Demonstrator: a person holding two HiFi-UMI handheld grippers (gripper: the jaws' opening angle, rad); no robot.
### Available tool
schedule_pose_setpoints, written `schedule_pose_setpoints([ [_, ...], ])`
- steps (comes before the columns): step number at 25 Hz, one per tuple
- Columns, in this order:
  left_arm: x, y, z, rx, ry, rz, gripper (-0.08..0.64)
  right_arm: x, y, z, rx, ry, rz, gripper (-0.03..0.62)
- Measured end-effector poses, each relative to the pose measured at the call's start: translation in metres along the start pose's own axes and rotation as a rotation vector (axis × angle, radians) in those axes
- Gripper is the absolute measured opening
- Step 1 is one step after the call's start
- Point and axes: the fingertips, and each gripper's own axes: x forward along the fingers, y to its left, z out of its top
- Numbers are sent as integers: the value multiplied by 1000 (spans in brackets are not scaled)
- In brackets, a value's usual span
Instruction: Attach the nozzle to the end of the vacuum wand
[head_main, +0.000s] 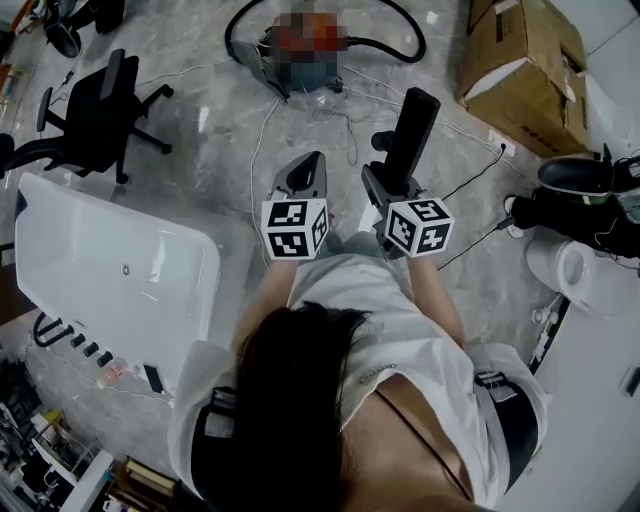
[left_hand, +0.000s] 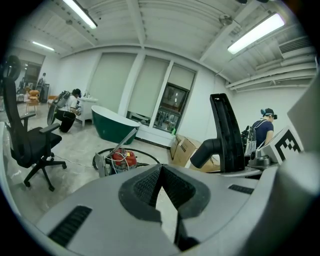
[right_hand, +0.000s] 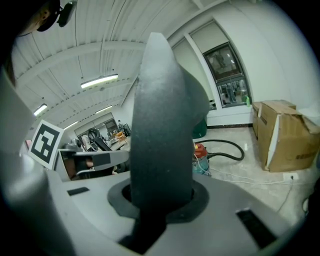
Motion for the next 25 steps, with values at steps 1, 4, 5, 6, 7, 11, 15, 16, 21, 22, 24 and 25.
schedule_pose_setpoints([
  [1, 1, 1, 2, 0, 0, -1, 2, 1, -1, 3, 3, -4, -3, 72],
  [4, 1, 3, 4, 8, 6, -1, 2, 1, 0, 7, 8, -13, -6, 72],
  [5, 2, 4, 4, 12, 11, 2, 2, 1, 0, 9, 11, -16, -5, 72],
  [6, 3, 5, 4, 14, 16, 6, 2, 2, -1, 12, 15, -19, -4, 72],
  [7, 4, 5, 6, 14, 16, 9, 2, 2, -2, 15, 17, -22, -3, 72],
  [11, 10, 6, 17, 8, -6, 18, 2, 6, -10, 23, 12, -26, -1, 72],
  [15, 23, 7, 18, -3, 0, -1, 2, 16, -17, 29, 21, -23, 14, 72],
  [16, 28, 9, 18, -6, 3, 2, 2, 20, -18, 33, 17, -25, 20, 72],
  [21, 57, 16, 37, -2, -5, 36, 2, 45, -35, 58, -5, -28, 53, 72],
  [22, 65, 16, 43, 2, -9, 40, 2, 49, -40, 65, -7, -29, 58, 72],
  [24, 81, 17, 54, -1, -18, 52, 2, 58, -51, 77, -12, -28, 64, 72],
  [25, 88, 16, 59, -7, -21, 55, 2, 62, -56, 80, -12, -23, 64, 72],
])
